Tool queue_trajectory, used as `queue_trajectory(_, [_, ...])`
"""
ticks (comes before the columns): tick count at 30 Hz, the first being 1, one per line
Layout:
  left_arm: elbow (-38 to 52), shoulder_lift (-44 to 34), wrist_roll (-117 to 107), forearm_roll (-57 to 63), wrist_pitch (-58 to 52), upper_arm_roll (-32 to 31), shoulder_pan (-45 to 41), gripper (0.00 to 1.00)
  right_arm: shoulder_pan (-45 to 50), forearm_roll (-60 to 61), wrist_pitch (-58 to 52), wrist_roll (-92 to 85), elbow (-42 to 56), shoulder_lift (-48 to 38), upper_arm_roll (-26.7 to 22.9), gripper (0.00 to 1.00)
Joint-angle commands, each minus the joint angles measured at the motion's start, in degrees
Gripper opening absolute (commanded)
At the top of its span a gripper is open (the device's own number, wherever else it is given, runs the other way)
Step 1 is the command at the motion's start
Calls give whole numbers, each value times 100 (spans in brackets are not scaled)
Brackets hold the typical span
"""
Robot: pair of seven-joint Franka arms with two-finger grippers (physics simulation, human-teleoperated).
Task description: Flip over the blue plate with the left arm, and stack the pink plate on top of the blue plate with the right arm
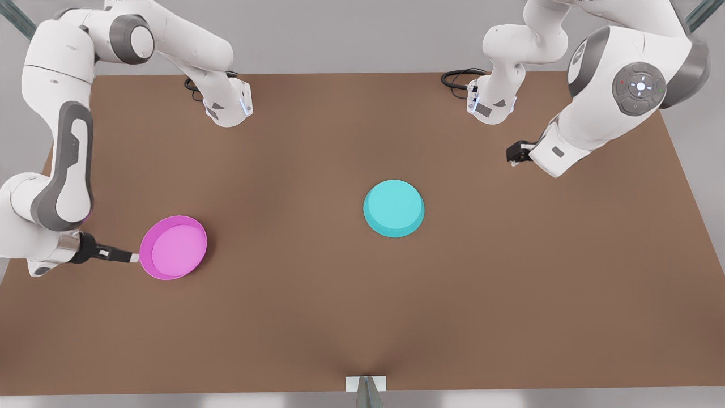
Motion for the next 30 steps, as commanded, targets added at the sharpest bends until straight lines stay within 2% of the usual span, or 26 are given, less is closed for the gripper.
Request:
queue_trajectory(1, [0, -1, 0, -4, 3, 0, 12, 100, -76, 4, 13, -102, -8, 61, 1, 100])
queue_trajectory(3, [-9, 7, 0, 5, -23, 9, 12, 100, -1016, 13, 328, -839, -78, 395, 528, 100])
queue_trajectory(5, [26, 42, -9, -48, -58, -9, 3, 100, -1492, -40, 839, -1245, -517, 413, 924, 100])
queue_trajectory(8, [44, 69, -44, -337, -41, -114, 20, 100, -1694, -102, 1797, -1420, -1335, 264, 1275, 100])
queue_trajectory(9, [44, 95, -53, -320, -32, -114, 12, 100, -1772, -93, 2043, -1403, -1651, 158, 1468, 100])
queue_trajectory(10, [53, 95, -61, -347, -50, -123, 12, 100, -2045, -163, 2166, -1403, -1906, 97, 1872, 100])
queue_trajectory(15, [97, 104, -114, -206, -173, -123, 3, 100, -2177, -690, 2052, -1711, -2047, 96, 1970, 100])
queue_trajectory(19, [88, 104, -114, -206, -190, -141, -6, 100, -2247, -1296, 3264, -1710, -2267, 228, 1970, 100])
queue_trajectory(21, [88, 113, -114, -206, -208, -141, -6, 100, -2362, -1473, 3397, -1710, -2319, 378, 1996, 100])
queue_trajectory(26, [70, 113, -123, -153, -217, -141, -68, 100, -4189, -1868, 3353, -1798, -2275, 1151, 3516, 100])
queue_trajectory(28, [62, 113, -132, -153, -225, -150, -68, 100, -4453, -1947, 3388, -1781, -2267, 1459, 3824, 100])
queue_trajectory(30, [62, 113, -132, -83, -225, -150, -111, 100, -4418, -2158, 3397, -1772, -2258, 1582, 3859, 100])
